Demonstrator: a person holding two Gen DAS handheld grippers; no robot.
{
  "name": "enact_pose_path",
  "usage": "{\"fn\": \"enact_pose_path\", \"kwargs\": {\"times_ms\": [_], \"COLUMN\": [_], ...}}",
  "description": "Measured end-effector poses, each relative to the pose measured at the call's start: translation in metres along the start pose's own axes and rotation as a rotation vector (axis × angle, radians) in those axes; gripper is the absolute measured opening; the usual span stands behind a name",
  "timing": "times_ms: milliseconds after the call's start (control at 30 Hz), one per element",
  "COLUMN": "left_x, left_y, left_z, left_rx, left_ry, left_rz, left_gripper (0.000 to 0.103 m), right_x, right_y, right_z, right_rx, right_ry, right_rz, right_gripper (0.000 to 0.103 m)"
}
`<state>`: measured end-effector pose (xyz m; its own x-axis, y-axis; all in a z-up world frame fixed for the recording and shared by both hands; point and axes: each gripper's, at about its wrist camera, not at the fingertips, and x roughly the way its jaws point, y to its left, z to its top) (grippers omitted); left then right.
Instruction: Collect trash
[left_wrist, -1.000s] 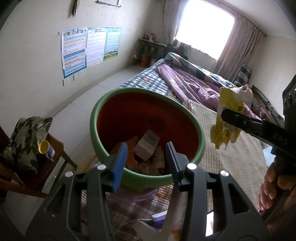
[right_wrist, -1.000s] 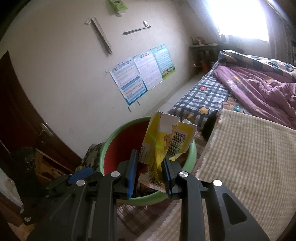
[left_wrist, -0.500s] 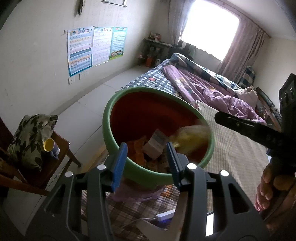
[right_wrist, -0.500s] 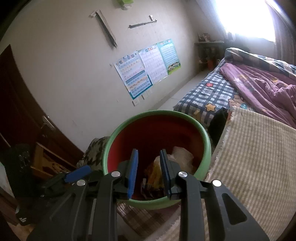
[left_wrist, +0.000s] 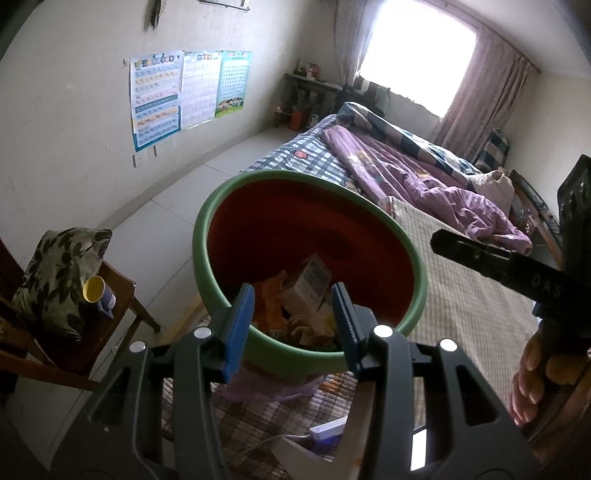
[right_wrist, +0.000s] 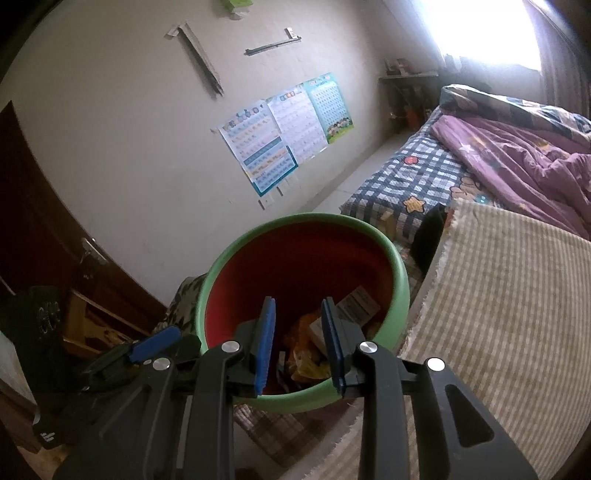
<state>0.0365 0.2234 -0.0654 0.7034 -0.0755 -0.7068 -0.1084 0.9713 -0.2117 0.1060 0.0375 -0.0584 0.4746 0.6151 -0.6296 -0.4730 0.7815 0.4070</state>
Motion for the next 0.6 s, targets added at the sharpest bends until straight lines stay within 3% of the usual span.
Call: {"fn": "enact_pose_path", "kwargs": {"times_ms": [100,600], "left_x": [0.001,0.002], "left_y": [-0.001,-0.006], "left_z": [0.001,0.000], "left_rx": [0.000,-0.001], "left_ry": [0.001,-0.008], "left_rz": [0.001,0.009], "left_gripper": [0.042,0.046], "right_x": [-0.002,-0.034], "right_y": [-0.003,-0.018], "right_z": [-0.001,-0.009], "right_rx": [0.011,0.021], "right_ry": [-0.005,-0.049], "right_rz": [-0.001,-0.013], "right_gripper": [0.039,0.061]}}
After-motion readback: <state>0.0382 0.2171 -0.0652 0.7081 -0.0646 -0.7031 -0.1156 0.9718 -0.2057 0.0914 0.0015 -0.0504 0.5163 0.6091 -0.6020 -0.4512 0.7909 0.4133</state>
